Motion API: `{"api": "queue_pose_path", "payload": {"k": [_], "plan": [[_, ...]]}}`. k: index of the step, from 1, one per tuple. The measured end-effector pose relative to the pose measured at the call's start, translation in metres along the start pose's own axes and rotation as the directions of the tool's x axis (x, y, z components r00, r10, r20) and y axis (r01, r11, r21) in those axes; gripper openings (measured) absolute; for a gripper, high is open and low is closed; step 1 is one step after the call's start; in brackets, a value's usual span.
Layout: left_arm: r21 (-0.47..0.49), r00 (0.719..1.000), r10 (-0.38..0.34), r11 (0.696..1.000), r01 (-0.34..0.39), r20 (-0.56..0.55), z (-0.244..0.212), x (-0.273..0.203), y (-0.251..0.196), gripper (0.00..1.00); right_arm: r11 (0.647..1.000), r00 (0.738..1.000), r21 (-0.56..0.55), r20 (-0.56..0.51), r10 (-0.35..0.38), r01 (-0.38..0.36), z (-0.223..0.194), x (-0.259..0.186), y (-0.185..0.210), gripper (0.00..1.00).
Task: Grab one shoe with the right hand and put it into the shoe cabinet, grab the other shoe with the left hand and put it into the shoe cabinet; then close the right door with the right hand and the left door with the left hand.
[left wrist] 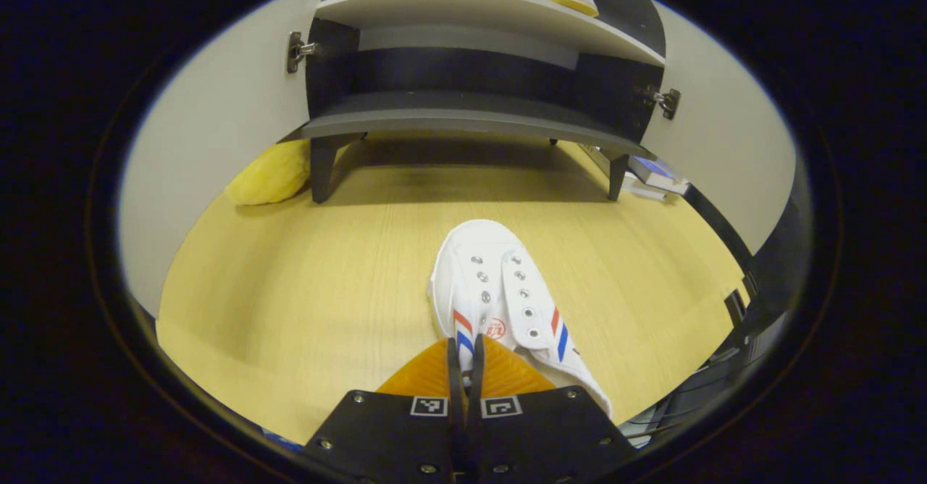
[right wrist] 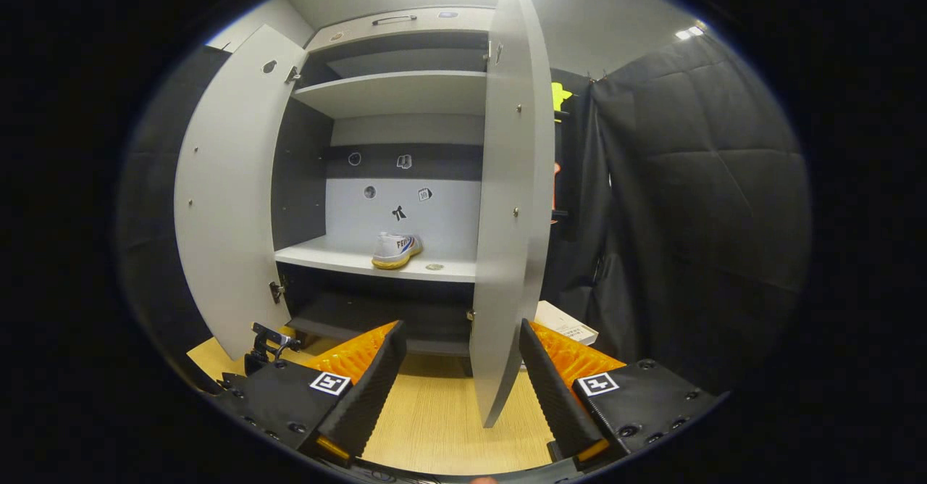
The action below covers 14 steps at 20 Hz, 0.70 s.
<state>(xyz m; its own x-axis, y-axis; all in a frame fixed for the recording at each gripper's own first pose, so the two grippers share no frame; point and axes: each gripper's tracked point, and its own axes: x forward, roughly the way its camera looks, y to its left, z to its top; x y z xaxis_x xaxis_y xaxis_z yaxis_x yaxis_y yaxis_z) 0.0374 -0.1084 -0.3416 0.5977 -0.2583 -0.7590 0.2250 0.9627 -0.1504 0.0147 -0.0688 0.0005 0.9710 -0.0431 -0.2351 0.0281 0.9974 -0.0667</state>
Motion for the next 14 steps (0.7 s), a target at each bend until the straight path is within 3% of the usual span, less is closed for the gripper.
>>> {"api": "queue_pose_path", "payload": {"k": [6,8,14], "plan": [[0.019,0.990,-0.009,1.000,0.006,0.143,0.047,-0.045,0.012,0.02,1.000,1.000,0.004,0.014,-0.010,0.010,0.000,-0.001,-0.009,0.98],[0.026,0.979,-0.015,1.000,0.010,0.204,0.060,-0.065,0.011,0.02,1.000,1.000,0.008,0.016,-0.012,0.012,-0.001,-0.001,-0.011,0.97],[0.030,0.929,-0.028,0.999,0.018,0.369,0.052,-0.054,0.010,0.01,0.999,1.000,0.040,0.022,-0.011,0.010,-0.002,0.001,-0.014,0.97]]}}
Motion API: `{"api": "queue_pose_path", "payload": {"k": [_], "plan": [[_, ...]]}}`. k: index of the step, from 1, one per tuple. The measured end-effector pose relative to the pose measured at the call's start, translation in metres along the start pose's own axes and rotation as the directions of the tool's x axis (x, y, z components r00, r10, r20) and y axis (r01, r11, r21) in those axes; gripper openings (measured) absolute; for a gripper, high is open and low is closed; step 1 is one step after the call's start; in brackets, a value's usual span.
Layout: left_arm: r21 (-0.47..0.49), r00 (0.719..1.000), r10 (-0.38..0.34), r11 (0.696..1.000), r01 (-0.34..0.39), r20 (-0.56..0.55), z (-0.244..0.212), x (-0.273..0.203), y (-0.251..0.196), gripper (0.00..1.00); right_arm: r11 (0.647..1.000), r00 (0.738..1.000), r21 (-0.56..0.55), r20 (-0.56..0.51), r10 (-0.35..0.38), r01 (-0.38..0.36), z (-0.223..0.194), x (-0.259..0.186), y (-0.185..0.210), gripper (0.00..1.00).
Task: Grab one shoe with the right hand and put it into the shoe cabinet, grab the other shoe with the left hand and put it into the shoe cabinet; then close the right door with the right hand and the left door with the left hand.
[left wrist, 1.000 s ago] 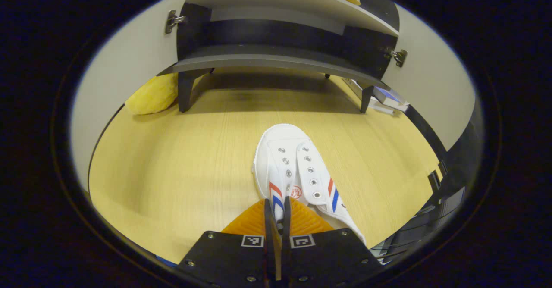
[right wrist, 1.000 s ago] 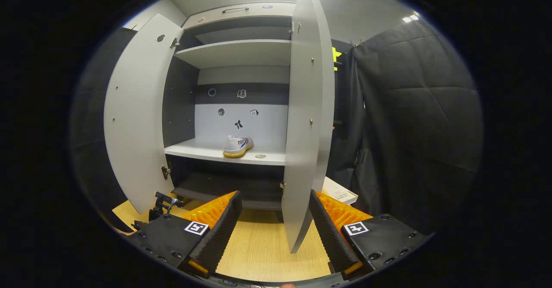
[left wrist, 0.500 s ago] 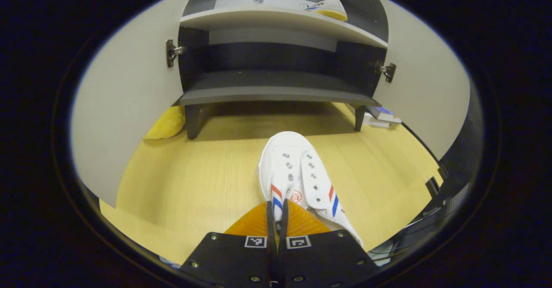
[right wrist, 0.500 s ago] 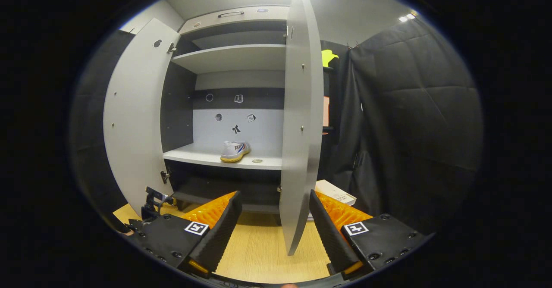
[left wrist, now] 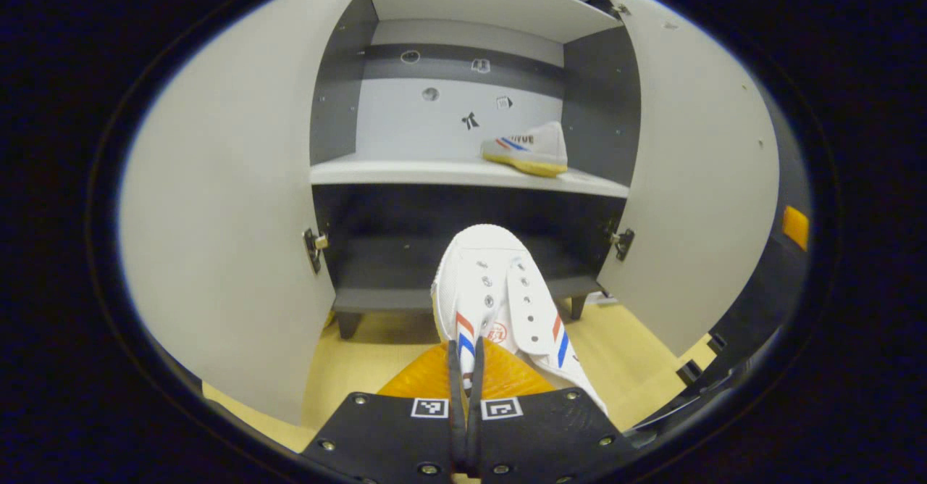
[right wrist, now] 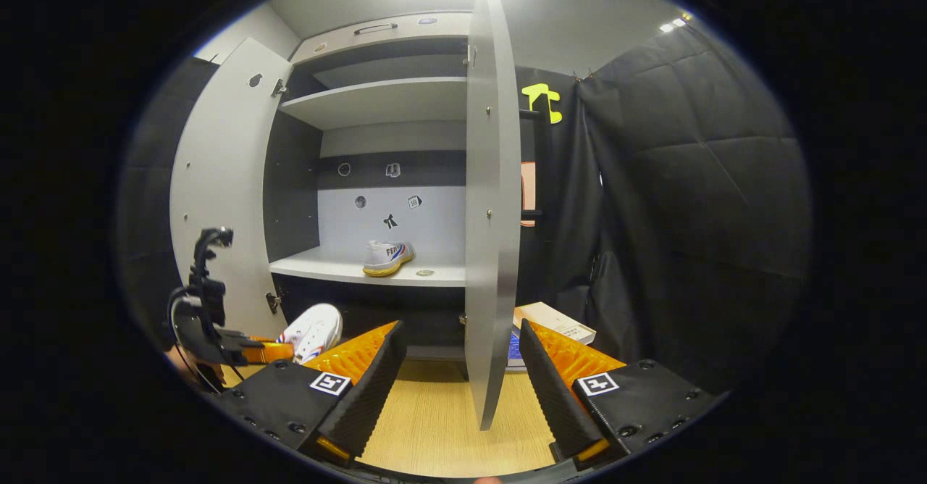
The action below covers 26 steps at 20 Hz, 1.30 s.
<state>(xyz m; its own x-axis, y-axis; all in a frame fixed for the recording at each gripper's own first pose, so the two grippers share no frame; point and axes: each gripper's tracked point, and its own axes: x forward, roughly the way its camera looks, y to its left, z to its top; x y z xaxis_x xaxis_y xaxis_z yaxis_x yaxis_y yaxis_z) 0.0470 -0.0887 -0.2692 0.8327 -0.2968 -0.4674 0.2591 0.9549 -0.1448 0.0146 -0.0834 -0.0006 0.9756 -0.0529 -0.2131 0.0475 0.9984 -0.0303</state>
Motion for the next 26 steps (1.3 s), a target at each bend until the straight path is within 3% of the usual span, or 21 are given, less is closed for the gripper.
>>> {"api": "queue_pose_path", "payload": {"k": [13,20,26], "plan": [[0.013,0.980,0.032,0.999,-0.035,0.197,0.007,-0.004,0.001,0.01,0.999,0.999,0.002,0.005,-0.034,0.034,-0.007,-0.008,-0.018,0.98],[0.007,0.978,0.111,0.993,-0.114,0.178,0.007,-0.007,0.003,0.01,0.998,0.997,-0.009,-0.030,-0.065,0.065,-0.017,-0.015,-0.038,0.98],[0.010,0.986,0.159,0.987,-0.160,0.059,-0.002,-0.012,0.004,0.01,0.998,0.998,-0.027,-0.037,-0.059,0.058,-0.015,-0.012,-0.043,0.97]]}}
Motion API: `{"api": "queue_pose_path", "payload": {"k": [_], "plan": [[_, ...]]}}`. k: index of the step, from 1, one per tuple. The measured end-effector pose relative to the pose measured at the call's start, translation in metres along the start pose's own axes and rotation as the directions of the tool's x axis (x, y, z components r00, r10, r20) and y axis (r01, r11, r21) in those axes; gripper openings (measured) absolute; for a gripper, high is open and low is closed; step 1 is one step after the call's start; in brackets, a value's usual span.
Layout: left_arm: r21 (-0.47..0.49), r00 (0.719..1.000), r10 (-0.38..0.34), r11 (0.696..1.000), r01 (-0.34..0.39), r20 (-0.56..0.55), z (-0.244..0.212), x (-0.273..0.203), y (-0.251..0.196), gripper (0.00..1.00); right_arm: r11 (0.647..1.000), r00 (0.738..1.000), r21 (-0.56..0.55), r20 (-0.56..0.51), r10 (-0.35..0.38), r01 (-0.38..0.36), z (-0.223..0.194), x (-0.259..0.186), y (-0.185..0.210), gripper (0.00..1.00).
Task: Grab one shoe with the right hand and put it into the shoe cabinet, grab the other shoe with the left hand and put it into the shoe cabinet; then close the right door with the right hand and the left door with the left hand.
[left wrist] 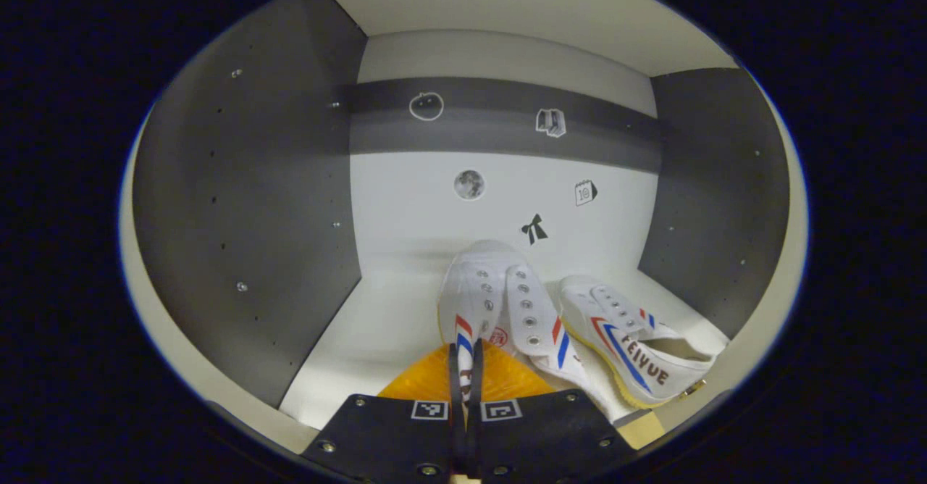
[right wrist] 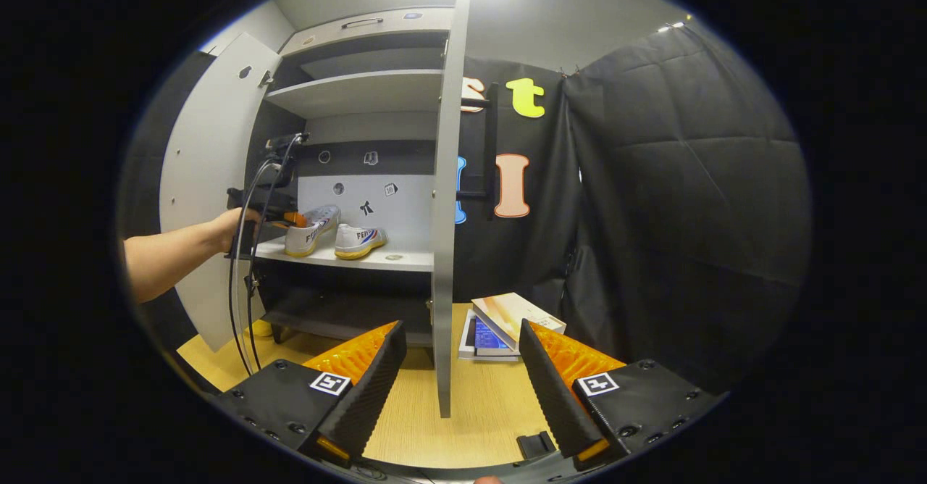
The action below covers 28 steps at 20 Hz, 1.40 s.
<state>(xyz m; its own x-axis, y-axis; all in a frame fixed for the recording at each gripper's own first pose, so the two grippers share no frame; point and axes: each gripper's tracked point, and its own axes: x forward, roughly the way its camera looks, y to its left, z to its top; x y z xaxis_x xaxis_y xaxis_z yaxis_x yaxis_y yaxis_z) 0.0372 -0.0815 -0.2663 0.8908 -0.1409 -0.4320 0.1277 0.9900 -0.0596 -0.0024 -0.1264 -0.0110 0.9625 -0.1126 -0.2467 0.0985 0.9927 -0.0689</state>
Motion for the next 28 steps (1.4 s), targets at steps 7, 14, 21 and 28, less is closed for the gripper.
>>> {"api": "queue_pose_path", "payload": {"k": [7,14,21,28], "plan": [[-0.016,0.988,0.040,0.999,-0.038,0.148,0.035,-0.029,-0.004,0.36,0.998,0.998,0.001,0.038,0.059,-0.060,0.023,0.013,0.001,0.98],[0.092,0.933,0.006,0.995,-0.042,0.361,0.070,-0.153,-0.034,1.00,0.992,0.986,0.032,0.118,0.118,-0.122,0.057,0.014,-0.002,0.97],[0.054,0.899,-0.005,0.998,-0.021,0.438,0.062,-0.279,-0.034,1.00,0.990,0.979,0.061,0.165,0.119,-0.130,0.096,0.012,-0.030,0.97],[0.057,0.917,0.015,0.998,-0.041,0.398,0.005,-0.351,-0.026,0.98,0.987,0.974,0.131,0.217,0.067,-0.098,0.128,0.020,-0.074,0.97]]}}
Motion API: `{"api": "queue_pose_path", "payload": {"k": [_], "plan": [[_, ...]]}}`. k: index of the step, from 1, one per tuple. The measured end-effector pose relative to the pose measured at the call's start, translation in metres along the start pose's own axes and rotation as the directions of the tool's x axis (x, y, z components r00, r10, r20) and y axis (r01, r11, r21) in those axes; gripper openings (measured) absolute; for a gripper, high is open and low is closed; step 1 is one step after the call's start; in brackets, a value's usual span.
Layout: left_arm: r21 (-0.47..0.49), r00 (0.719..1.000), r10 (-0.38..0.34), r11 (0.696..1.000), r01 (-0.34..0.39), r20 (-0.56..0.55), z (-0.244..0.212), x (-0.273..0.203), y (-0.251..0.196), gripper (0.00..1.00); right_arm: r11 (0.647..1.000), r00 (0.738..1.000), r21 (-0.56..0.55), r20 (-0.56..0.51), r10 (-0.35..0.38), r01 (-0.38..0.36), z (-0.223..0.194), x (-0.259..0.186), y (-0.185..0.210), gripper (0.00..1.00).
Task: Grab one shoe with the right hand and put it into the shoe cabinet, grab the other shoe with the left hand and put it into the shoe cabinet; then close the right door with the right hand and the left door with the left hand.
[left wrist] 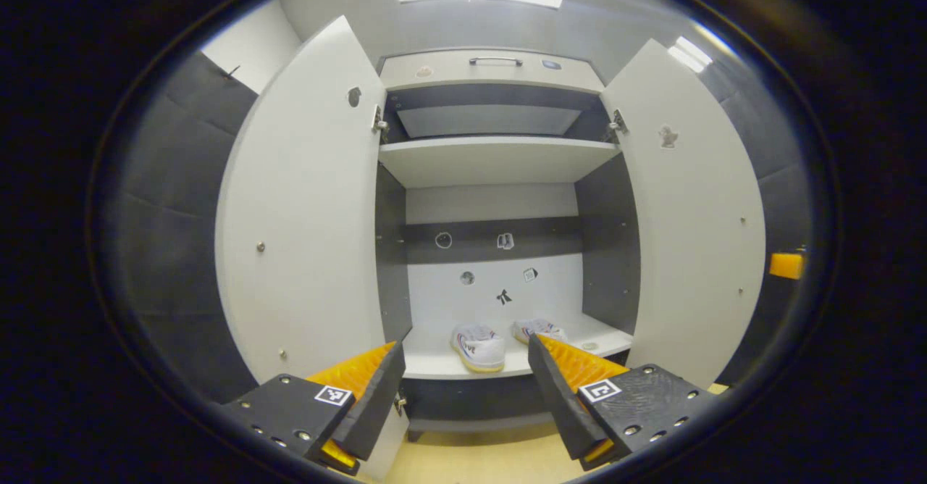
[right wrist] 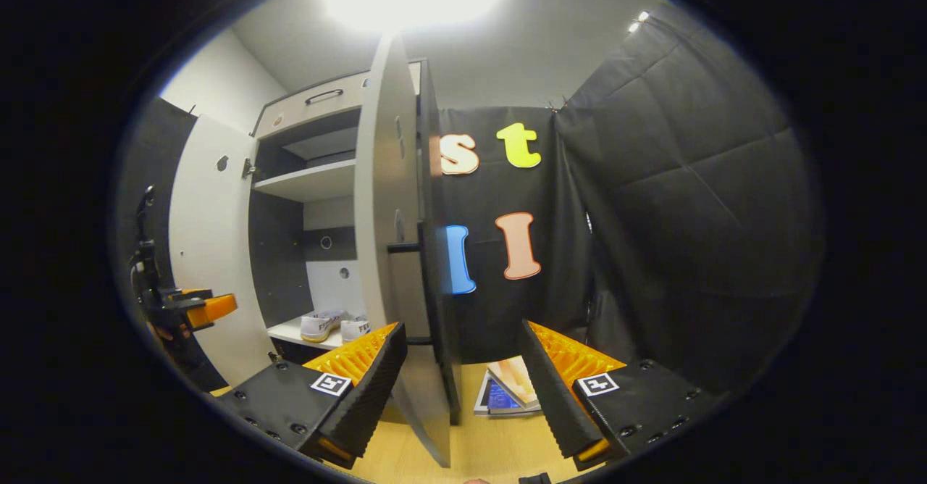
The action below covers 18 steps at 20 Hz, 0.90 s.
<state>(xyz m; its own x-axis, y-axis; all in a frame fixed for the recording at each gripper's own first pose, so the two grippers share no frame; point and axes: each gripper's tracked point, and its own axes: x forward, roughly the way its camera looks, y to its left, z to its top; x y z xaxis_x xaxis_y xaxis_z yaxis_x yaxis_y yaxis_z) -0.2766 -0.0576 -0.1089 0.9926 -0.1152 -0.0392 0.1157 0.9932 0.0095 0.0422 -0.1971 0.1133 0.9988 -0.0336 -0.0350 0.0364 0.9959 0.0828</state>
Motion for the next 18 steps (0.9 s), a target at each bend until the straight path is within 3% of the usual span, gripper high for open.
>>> {"api": "queue_pose_path", "payload": {"k": [6,7,9,14,15,18], "plan": [[-0.012,1.000,0.029,1.000,-0.029,0.012,-0.004,-0.049,0.014,1.00,0.998,0.999,0.036,-0.012,-0.051,0.051,0.006,0.032,-0.030,0.97],[-0.011,0.999,0.029,1.000,-0.028,0.028,-0.001,-0.057,0.014,0.95,0.998,0.998,0.035,-0.023,-0.055,0.056,0.004,0.039,-0.031,0.97],[-0.002,0.999,0.034,0.999,-0.034,0.043,0.003,-0.071,0.016,1.00,0.998,0.997,0.035,-0.048,-0.059,0.060,-0.001,0.050,-0.029,0.97],[-0.006,0.998,0.053,0.999,-0.052,0.040,0.006,-0.093,0.042,1.00,0.995,0.994,0.075,-0.085,-0.063,0.070,-0.011,0.059,-0.023,0.92],[-0.006,0.998,0.059,0.998,-0.058,0.039,0.006,-0.096,0.050,1.00,0.992,0.994,0.102,-0.094,-0.059,0.068,-0.012,0.059,-0.020,0.97],[0.002,0.995,0.090,0.996,-0.090,0.051,0.012,-0.103,0.077,0.97,0.987,0.992,0.128,-0.095,-0.085,0.097,-0.015,0.056,-0.017,0.98]]}}
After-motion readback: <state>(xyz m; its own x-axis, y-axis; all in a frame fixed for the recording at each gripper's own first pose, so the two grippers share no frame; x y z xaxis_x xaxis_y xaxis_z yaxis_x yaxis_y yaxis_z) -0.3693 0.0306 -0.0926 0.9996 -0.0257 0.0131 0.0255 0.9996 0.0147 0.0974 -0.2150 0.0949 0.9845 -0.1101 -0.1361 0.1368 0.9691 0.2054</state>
